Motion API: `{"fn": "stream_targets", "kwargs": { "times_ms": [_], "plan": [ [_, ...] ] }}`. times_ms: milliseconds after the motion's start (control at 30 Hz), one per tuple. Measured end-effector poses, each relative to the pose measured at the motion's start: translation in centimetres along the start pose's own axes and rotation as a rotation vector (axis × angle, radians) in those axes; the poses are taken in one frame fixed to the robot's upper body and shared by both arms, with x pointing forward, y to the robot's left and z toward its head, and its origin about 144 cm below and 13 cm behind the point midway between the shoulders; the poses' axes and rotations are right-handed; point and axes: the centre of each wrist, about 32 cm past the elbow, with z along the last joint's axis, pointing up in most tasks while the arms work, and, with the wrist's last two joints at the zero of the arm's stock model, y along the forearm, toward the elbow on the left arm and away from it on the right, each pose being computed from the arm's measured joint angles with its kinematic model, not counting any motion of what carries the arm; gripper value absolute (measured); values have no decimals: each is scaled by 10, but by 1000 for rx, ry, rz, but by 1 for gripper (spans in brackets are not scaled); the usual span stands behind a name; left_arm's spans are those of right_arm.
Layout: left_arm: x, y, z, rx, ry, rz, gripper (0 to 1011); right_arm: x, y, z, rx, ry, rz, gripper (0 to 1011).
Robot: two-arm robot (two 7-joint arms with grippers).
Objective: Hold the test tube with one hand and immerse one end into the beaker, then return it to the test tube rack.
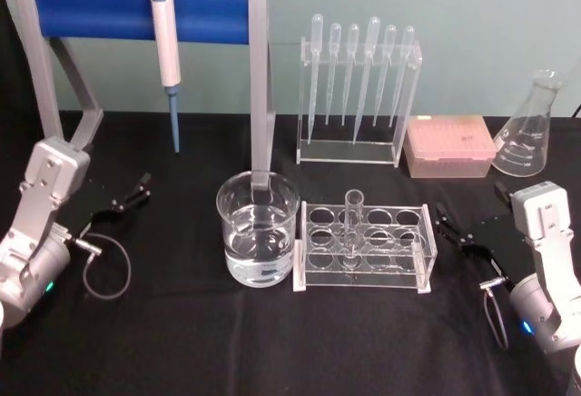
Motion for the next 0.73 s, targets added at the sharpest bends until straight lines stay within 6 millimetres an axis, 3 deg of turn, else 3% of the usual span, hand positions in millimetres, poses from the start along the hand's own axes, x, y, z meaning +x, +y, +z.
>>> {"fn": "stream_targets", "kwargs": {
  "times_ms": [733],
  "plan": [
    [0, 0, 0, 0, 0, 0, 1000, 1, -1, 0, 2, 4, -1, 1002]
  ]
}}
